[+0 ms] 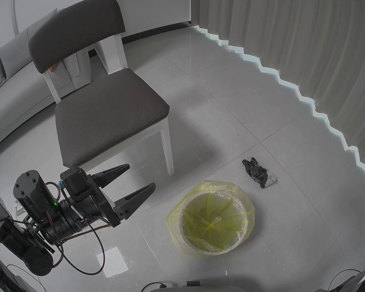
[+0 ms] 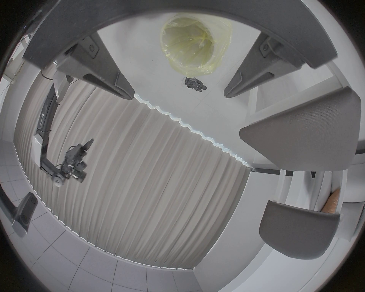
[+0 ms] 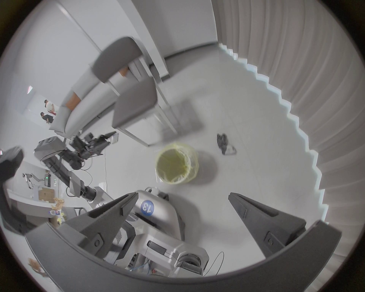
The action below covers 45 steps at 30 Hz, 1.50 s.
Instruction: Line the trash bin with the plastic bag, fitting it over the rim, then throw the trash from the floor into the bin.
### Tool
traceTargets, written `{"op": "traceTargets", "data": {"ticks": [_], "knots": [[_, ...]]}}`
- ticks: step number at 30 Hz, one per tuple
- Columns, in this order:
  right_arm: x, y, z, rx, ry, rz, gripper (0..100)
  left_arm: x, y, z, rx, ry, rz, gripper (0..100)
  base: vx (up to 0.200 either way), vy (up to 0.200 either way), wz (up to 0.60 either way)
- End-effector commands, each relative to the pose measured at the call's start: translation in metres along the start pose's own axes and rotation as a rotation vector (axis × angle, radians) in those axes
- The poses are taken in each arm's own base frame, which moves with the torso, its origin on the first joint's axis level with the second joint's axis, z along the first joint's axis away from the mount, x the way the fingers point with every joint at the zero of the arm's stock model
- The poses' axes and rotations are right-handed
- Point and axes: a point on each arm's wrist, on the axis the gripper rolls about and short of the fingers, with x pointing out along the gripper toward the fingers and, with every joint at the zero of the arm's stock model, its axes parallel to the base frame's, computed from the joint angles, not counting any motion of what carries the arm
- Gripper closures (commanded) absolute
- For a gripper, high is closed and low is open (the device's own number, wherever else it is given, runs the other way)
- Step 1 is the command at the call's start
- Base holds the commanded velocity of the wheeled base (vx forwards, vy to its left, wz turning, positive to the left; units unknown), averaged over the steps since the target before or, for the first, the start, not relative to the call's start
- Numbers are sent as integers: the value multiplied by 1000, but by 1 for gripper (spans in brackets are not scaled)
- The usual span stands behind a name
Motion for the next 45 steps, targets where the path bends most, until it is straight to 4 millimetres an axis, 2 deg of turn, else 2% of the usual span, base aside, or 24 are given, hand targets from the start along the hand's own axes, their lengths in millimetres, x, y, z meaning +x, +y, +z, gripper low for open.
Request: {"op": "traceTargets", "data": {"ticks": [1, 2, 3, 4, 10, 11, 12, 13, 14, 20, 24, 25, 26, 31, 32, 37, 39, 40, 42, 43, 45], "knots": [[-90, 63, -90, -192, -388, -105, 0, -7, -17, 14, 32, -64, -53, 0, 0, 0, 0], [-98, 69, -93, -230, -474, -146, 0, -7, -17, 14, 33, -66, -55, 0, 0, 0, 0], [-98, 69, -93, -230, -474, -146, 0, -7, -17, 14, 33, -66, -55, 0, 0, 0, 0], [-110, 78, -97, -299, -664, -223, 0, -8, -18, 16, 38, -74, -58, 0, 0, 0, 0], [-42, 38, -74, -296, -807, -299, 0, -9, -20, 19, 42, -88, -56, 0, 0, 0, 0], [-39, 36, -74, -293, -806, -303, 0, -9, -20, 19, 43, -90, -56, 0, 0, 0, 0], [-21, 26, -73, -261, -779, -304, 0, -7, -20, 21, 48, -98, -58, 0, 0, 0, 0], [-20, 25, -73, -257, -775, -304, 0, -7, -20, 21, 48, -97, -57, 0, 0, 0, 0], [-4, 15, -70, -218, -718, -284, 0, -4, -19, 21, 47, -100, -54, 0, 0, 0, 0], [60, -30, -44, -73, -509, -206, 0, 5, -11, 8, 16, -50, -29, 0, 0, 0, 0], [106, -59, -32, -38, -445, -190, 0, 12, -7, 3, 7, -35, -1, 0, 200, 0, 0], [106, -59, -32, -38, -445, -190, 0, 12, -7, 3, 7, -35, -1, 0, 200, 0, 0], [125, -71, -28, -33, -436, -189, 0, 15, -5, 2, 9, -38, 6, 0, 200, 0, 0], [159, -95, -17, -17, -413, -209, 0, 17, -3, 4, 9, -49, 9, 0, 200, 0, 0], [160, -96, -17, -16, -411, -210, 0, 17, -3, 4, 9, -49, 9, 0, 200, 0, 0], [214, -122, -11, 28, -292, -173, 0, 17, -4, -2, -2, -28, 42, 0, 0, 0, 0], [243, -133, -9, 33, -265, -164, 0, 18, -3, -5, -8, -17, 52, 0, 0, 0, 0], [245, -133, -8, 33, -263, -164, 0, 18, -3, -6, -10, -15, 51, 0, 0, 0, 0], [288, -152, -6, 34, -254, -185, 0, 17, -3, -5, -12, -16, 55, 0, 0, 0, 0], [294, -155, -5, 34, -257, -191, 0, 17, -3, -5, -12, -16, 55, 0, 0, 0, 0], [331, -167, -3, 27, -253, -197, 0, 17, -3, -5, -11, -19, 58, 0, 0, 0, 0]]}}
